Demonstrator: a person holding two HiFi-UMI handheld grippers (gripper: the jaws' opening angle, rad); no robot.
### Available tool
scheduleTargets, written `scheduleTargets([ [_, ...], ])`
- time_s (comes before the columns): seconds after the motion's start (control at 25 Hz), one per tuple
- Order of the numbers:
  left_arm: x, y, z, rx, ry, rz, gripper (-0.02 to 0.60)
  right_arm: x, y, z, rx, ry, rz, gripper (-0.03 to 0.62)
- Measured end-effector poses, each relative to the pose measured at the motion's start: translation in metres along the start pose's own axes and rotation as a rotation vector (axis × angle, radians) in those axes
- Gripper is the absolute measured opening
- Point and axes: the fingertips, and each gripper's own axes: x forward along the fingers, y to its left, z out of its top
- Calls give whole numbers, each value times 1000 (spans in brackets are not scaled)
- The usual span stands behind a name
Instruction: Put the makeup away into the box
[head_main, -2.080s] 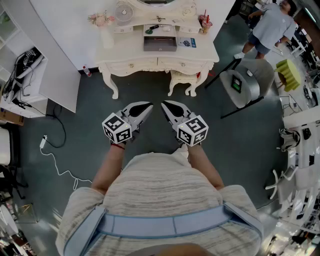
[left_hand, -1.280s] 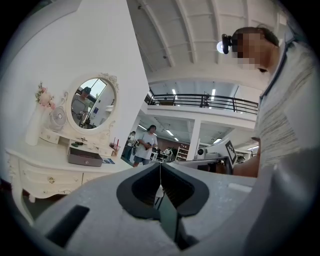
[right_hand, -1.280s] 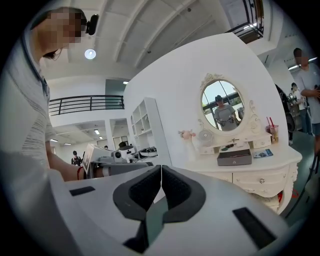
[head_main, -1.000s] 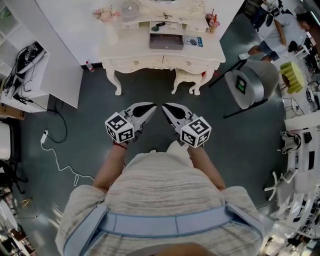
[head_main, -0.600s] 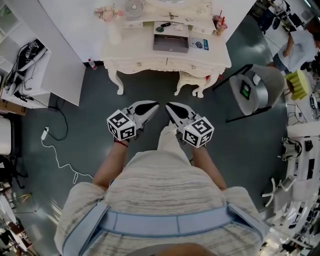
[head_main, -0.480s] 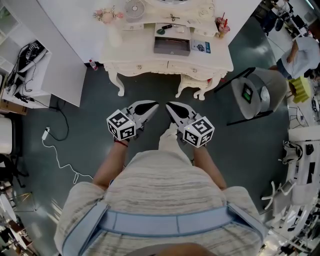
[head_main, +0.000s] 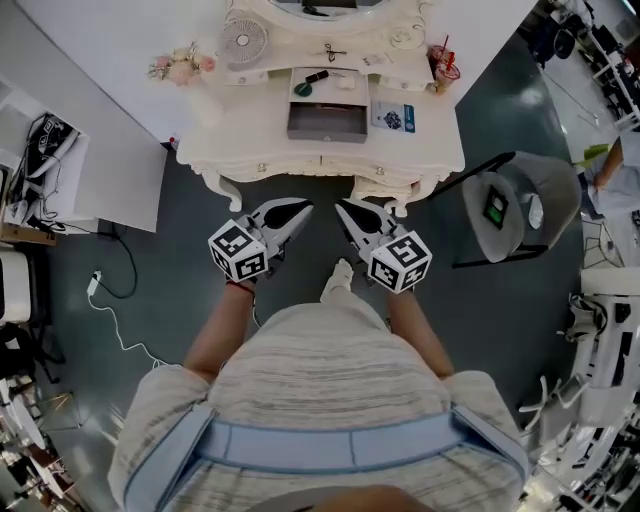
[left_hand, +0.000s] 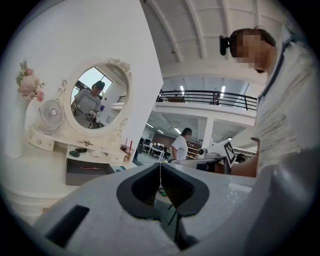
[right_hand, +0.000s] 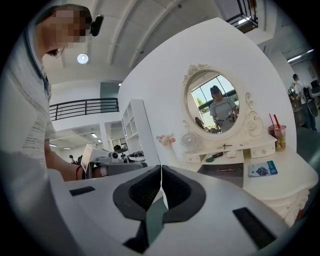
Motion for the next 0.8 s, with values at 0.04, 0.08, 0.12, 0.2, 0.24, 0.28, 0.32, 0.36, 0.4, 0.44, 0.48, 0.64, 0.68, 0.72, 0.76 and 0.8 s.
scheduleTargets([
  [0.04, 11, 7, 4, -1, -3, 2, 15, 2, -12, 4, -1, 1, 0, 9],
  [0.08, 21, 13, 8, -1, -5, 3, 15, 4, -24, 8, -1, 3, 0, 9],
  [0.12, 32, 19, 11, -2, -8, 4, 15, 5, -35, 12, 0, 5, 0, 9],
  [0.2, 51, 29, 17, -1, -13, -1, 15, 9, -56, 19, 0, 8, 3, 9],
  [0.24, 60, 33, 20, 1, -16, -3, 15, 10, -65, 23, -3, 9, 7, 9],
  [0.28, 69, 37, 23, 4, -18, -4, 15, 11, -74, 27, -9, 10, 12, 9],
  [0.32, 77, 41, 26, 9, -20, -1, 15, 13, -82, 31, -17, 9, 17, 9],
  [0.36, 85, 46, 29, 15, -21, 3, 15, 14, -90, 36, -24, 8, 22, 9],
  [0.4, 92, 50, 31, 20, -22, 7, 15, 15, -98, 39, -30, 8, 27, 9],
  [0.44, 98, 53, 33, 23, -22, 10, 15, 16, -105, 42, -35, 9, 32, 9],
  [0.48, 104, 56, 34, 24, -23, 13, 15, 17, -111, 44, -39, 11, 34, 9],
  [0.64, 117, 67, 32, 11, -19, 23, 15, 21, -133, 44, -47, 31, 29, 9],
  [0.68, 119, 71, 32, 6, -19, 27, 15, 22, -137, 43, -47, 35, 29, 9],
  [0.72, 122, 75, 32, 1, -20, 31, 15, 23, -141, 43, -47, 39, 27, 9],
  [0.76, 125, 79, 32, -4, -21, 34, 15, 24, -146, 43, -46, 42, 24, 9],
  [0.8, 128, 84, 33, -6, -21, 35, 15, 26, -152, 44, -44, 44, 20, 9],
])
